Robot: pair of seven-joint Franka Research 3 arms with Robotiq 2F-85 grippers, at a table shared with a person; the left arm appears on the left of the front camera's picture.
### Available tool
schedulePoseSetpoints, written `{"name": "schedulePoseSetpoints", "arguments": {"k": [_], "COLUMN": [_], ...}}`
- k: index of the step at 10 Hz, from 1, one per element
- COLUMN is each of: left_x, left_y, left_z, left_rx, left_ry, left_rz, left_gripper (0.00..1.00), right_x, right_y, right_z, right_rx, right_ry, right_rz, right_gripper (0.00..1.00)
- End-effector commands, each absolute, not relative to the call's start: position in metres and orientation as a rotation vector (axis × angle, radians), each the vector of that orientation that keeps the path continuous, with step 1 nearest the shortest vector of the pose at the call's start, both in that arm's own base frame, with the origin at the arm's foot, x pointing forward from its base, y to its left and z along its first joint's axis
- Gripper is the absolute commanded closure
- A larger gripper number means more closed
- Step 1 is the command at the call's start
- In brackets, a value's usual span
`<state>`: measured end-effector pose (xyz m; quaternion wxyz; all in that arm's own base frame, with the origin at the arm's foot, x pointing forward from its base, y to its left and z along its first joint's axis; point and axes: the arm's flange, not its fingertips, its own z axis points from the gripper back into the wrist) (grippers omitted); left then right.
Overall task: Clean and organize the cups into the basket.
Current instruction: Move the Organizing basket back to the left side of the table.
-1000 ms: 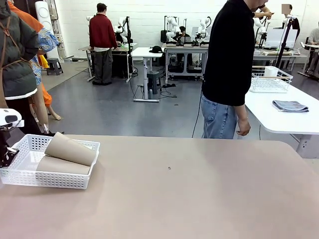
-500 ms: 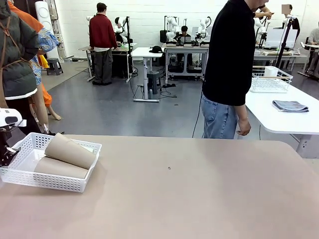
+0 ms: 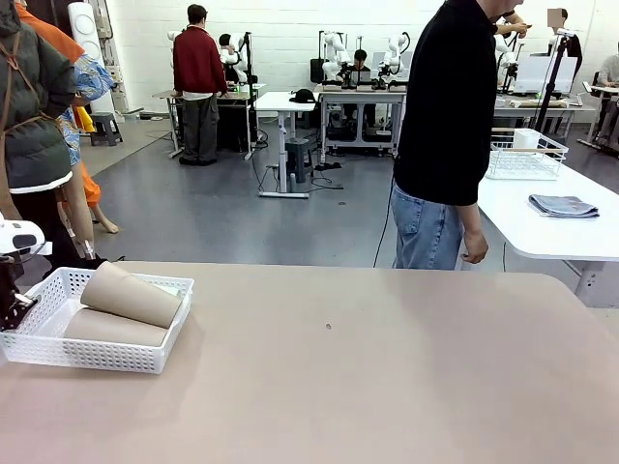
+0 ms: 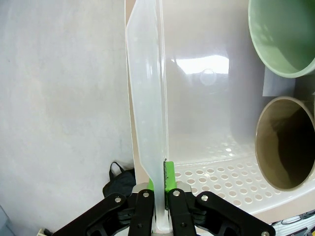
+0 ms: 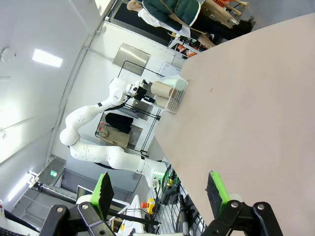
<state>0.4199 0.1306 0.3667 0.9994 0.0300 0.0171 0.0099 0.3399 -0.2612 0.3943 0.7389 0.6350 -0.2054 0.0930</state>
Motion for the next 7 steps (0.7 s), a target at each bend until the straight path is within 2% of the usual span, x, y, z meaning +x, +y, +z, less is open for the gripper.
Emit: {"name": "schedulePoseSetpoints", "arguments": {"k": [1, 3, 4, 6, 7], "left_x": [0.4239, 0.4210, 0.4216, 0.4228, 0.4224], "left_y": [0.1322, 0.1325, 0.1341, 0.1338, 0.1350], "left_z": [0.3707, 0.3737, 0.3734, 0.3727, 0.3728], "left_rx": [0.047, 0.049, 0.050, 0.043, 0.042], "left_ry": [0.048, 0.041, 0.040, 0.046, 0.045], "left_rz": [0.054, 0.055, 0.062, 0.067, 0.066], "left_gripper": [0.66, 0.07, 0.00, 0.00, 0.05], "right_x": [0.3421, 0.3421, 0.3421, 0.3421, 0.3421], "right_y": [-0.2598, -0.2598, -0.2598, -0.2598, -0.2598], "right_z": [0.3953, 0.3953, 0.3953, 0.3953, 0.3953], "right_rx": [1.383, 1.383, 1.383, 1.383, 1.383], "right_ry": [-0.455, -0.455, -0.455, -0.455, -0.455], "right_rz": [0.205, 0.205, 0.205, 0.205, 0.205], "right_gripper": [0.00, 0.00, 0.00, 0.00, 0.00]}}
